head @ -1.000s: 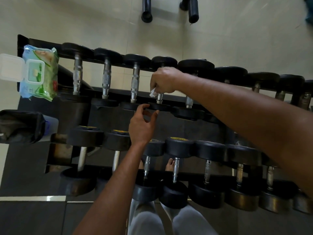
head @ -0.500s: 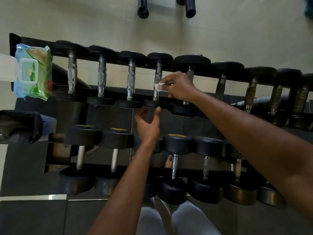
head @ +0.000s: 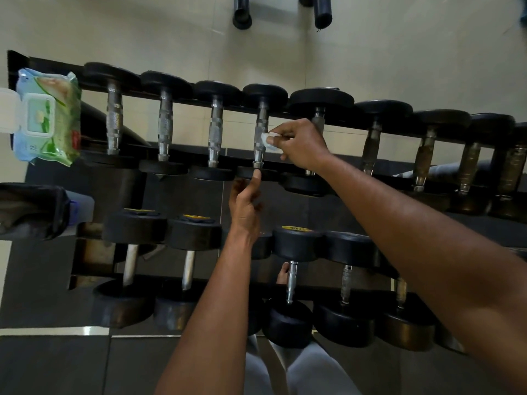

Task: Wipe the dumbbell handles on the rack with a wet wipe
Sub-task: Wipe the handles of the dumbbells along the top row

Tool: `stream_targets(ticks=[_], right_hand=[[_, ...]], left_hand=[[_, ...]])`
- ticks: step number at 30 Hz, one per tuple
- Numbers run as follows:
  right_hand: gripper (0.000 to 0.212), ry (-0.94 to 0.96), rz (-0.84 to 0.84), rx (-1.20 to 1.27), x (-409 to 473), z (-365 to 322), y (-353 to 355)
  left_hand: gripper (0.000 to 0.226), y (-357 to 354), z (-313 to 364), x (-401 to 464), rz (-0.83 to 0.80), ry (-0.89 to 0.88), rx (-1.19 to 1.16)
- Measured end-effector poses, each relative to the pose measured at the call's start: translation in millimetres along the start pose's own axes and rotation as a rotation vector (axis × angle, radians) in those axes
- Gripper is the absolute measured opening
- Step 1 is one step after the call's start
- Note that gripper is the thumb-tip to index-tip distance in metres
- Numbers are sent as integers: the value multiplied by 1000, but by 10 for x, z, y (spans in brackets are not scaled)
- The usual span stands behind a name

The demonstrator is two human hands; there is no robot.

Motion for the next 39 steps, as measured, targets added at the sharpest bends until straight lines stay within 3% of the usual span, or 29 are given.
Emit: stream_targets(ticks=[3,6,10,16,22,28,34,39], right_hand=[[15,40,73,-39,16,-45,63],[15,92,170,-79,58,-120,89],[13,145,226,-130,93,-235,77],[20,310,324,-347,50,-450,112],[25,385,408,-511,-8,-682,148],[24,362,368,-535,35,-668,97],[22,310,308,-481,141,-591,74],[18,329,111,-454,16,-422,-110]], left_hand=[[36,34,110,36,14,34,-2],[54,95,178,12,93,61,73],[70,-45,142,-137,15,7,135],[55,60,127,-77,93,11,99],[77,30,39,-152,-9,105,116],[57,147,127,-199,92,-1,111],[49,192,202,-213,57,-14,130],[33,152,233,-241,22,-12,128]])
Point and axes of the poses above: each hand's wrist, its own x-axis towards the middle knuckle, its own y-axis out of the back of the hand, z = x × y, the point moved 8 cm from there along x, towards the middle knuckle, and after that the axes turned 4 degrees about y, right-handed, at the moved point
